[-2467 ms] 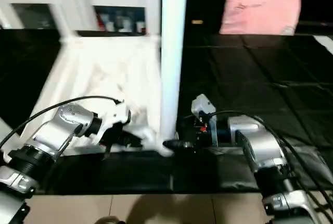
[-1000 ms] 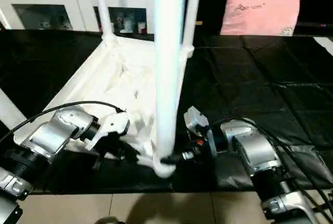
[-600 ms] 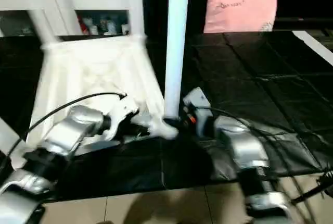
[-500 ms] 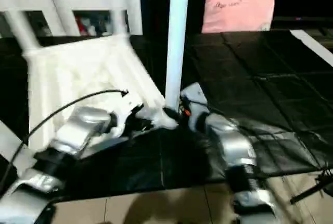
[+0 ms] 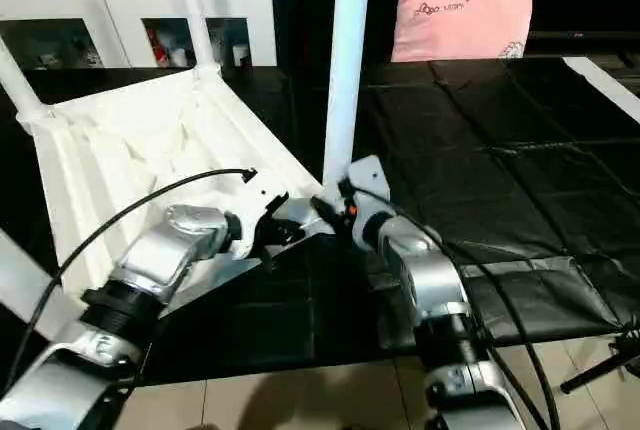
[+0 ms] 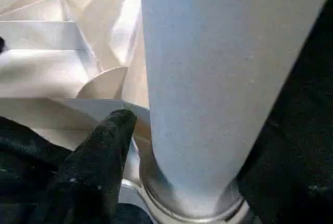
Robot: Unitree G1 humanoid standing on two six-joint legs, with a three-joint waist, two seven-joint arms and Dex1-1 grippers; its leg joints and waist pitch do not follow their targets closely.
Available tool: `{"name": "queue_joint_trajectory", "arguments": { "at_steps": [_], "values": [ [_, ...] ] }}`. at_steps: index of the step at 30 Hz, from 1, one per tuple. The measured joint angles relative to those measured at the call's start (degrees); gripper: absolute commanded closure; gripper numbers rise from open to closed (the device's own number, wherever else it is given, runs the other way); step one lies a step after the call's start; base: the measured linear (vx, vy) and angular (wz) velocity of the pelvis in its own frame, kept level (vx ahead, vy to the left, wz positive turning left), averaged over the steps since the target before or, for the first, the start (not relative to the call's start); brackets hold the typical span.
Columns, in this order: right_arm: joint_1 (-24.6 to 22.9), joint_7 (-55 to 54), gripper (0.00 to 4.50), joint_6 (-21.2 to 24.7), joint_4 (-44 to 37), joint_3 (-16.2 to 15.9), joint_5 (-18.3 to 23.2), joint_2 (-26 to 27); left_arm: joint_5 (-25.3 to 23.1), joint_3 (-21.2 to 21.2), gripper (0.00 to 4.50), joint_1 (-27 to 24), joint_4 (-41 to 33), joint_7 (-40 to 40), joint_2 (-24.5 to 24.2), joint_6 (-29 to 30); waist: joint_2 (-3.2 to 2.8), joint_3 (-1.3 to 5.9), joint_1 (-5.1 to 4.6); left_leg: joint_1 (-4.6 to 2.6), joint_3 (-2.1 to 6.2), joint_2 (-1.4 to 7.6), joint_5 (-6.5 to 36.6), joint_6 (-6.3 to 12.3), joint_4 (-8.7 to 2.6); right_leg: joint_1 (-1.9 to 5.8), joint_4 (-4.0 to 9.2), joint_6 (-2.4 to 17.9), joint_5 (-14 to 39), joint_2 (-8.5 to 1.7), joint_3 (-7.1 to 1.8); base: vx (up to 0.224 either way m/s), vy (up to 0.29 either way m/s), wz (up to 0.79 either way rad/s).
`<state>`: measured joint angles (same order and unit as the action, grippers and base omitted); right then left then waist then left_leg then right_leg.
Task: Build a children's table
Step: Rotate leg to tighten
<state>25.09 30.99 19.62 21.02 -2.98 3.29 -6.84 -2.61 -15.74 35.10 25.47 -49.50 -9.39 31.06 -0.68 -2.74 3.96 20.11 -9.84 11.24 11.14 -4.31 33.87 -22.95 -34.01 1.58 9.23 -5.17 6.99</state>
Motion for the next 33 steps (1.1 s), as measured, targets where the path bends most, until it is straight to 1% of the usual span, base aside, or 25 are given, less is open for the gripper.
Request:
{"name": "queue_joint_trajectory", "arguments": {
  "at_steps": [2, 3, 4, 6, 8, 10, 13, 18, 21, 24, 27, 33],
  "values": [
    [-0.5, 2.7, 0.86, -0.2, -0.5, -0.7, 1.2, -1.0, 0.5, -0.4, 4.5, -0.8, -1.3, -2.3, -1.6, -0.7, -0.01, -0.01, 0.3, -0.01, 0.0, 0.0, 0.0, 0.0, 0.0, -0.02, 0.01, 0.0, 0.0, 0.0, 0.0, 0.0, 0.0, 0.0],
    [-0.8, 4.7, 0.78, -0.3, -0.7, -1.1, 1.7, -1.7, 0.7, -0.9, 4.5, -1.0, -1.8, -4.0, -2.5, -1.0, -0.02, -0.01, 0.65, -0.02, 0.0, 0.0, 0.0, 0.0, 0.0, -0.02, 0.0, 0.0, 0.0, 0.0, 0.0, 0.0, 0.0, 0.0],
    [-0.9, 5.8, 0.55, -0.4, -0.7, -1.3, 1.8, -2.3, 0.8, -1.2, 4.5, -1.2, -2.1, -5.1, -3.1, -1.3, -0.03, -0.02, 0.93, -0.03, 0.0, 0.0, 0.0, 0.0, 0.01, -0.05, -0.01, 0.0, 0.0, 0.0, 0.0, 0.0, 0.0, 0.0],
    [-1.1, 10.7, 0.41, -1.1, -1.1, -2.5, 2.8, -4.4, 1.7, -2.1, 4.5, -1.6, -2.8, -8.6, -5.5, -2.7, -0.05, -0.04, 1.41, -0.05, 0.0, 0.01, 0.0, 0.0, 0.03, -0.09, -0.03, 0.0, 0.0, -0.01, 0.0, 0.0, 0.0, 0.0],
    [-1.5, 14.6, 0.32, -1.4, -1.9, -3.8, 3.4, -6.0, 2.1, -2.5, 4.5, -1.8, -2.9, -11.4, -7.3, -3.9, -0.07, -0.06, 1.66, -0.04, 0.01, 0.0, 0.0, 0.0, 0.06, -0.12, -0.02, 0.0, 0.0, -0.02, 0.0, 0.0, 0.0, 0.0],
    [-2.2, 19.2, 0.04, -1.9, -2.8, -4.6, 4.2, -8.0, 2.7, -3.0, 4.5, -2.1, -3.3, -14.4, -9.0, -5.3, -0.04, -0.07, 2.08, 0.0, 0.01, -0.01, 0.0, 0.01, 0.06, -0.12, 0.01, 0.1, 0.0, -0.04, 0.0, 0.0, 0.0, 0.0],
    [-2.4, 25.1, 0.04, -2.8, -3.0, -5.3, 5.8, -11.1, 3.0, -3.3, 4.5, -2.9, -4.0, -18.2, -11.1, -7.2, -0.02, -0.09, 2.7, 0.01, 0.01, -0.03, 0.0, 0.05, 0.06, -0.13, -0.02, 0.2, -0.1, -0.06, 0.0, 0.0, 0.0, 0.0],
    [-2.3, 34.6, 0.04, -3.0, -3.4, -6.2, 7.9, -16.1, 4.0, -4.5, 4.5, -3.0, -4.4, -24.5, -14.6, -10.0, 0.04, -0.12, 3.26, 0.02, 0.0, -0.03, 0.0, 0.05, 0.07, -0.12, -0.02, 0.2, -0.1, -0.07, 0.0, 0.0, 0.0, 0.0],
    [-1.8, 38.7, 0.04, -3.1, -3.4, -6.8, 8.4, -17.4, 4.6, -5.2, 4.5, -3.0, -5.0, -27.1, -15.6, -10.9, 0.08, -0.14, 3.62, 0.0, 0.0, -0.03, 0.0, 0.05, 0.08, -0.13, -0.06, 0.1, 0.0, -0.07, 0.0, 0.0, 0.0, 0.0],
    [-1.3, 43.7, 0.04, -3.5, -3.3, -8.0, 9.4, -19.6, 5.2, -6.7, 4.5, -3.1, -6.4, -30.8, -16.7, -11.8, 0.09, -0.15, 4.35, 0.0, 0.0, -0.03, 0.0, 0.05, 0.08, -0.13, -0.06, 0.1, 0.0, -0.07, 0.0, 0.0, 0.0, 0.0],
    [0.0, 48.0, 0.04, -3.7, -2.8, -8.9, 10.2, -20.3, 5.2, -7.8, 4.5, -3.1, -6.9, -33.1, -17.1, -13.0, 0.12, -0.15, 4.44, 0.0, 0.0, -0.03, 0.0, 0.05, 0.12, -0.12, -0.09, 0.1, 0.0, -0.07, 0.0, 0.0, 0.0, 0.0],
    [0.3, 53.8, 0.04, -3.7, -2.1, -10.5, 10.8, -21.1, 5.2, -9.7, 4.5, -3.1, -7.1, -35.4, -17.4, -14.9, 0.2, -0.16, 4.31, 0.0, 0.0, -0.02, 0.0, 0.05, 0.14, -0.12, -0.12, 0.0, 0.0, -0.08, 0.0, 0.0, 0.0, 0.0]
  ]
}}
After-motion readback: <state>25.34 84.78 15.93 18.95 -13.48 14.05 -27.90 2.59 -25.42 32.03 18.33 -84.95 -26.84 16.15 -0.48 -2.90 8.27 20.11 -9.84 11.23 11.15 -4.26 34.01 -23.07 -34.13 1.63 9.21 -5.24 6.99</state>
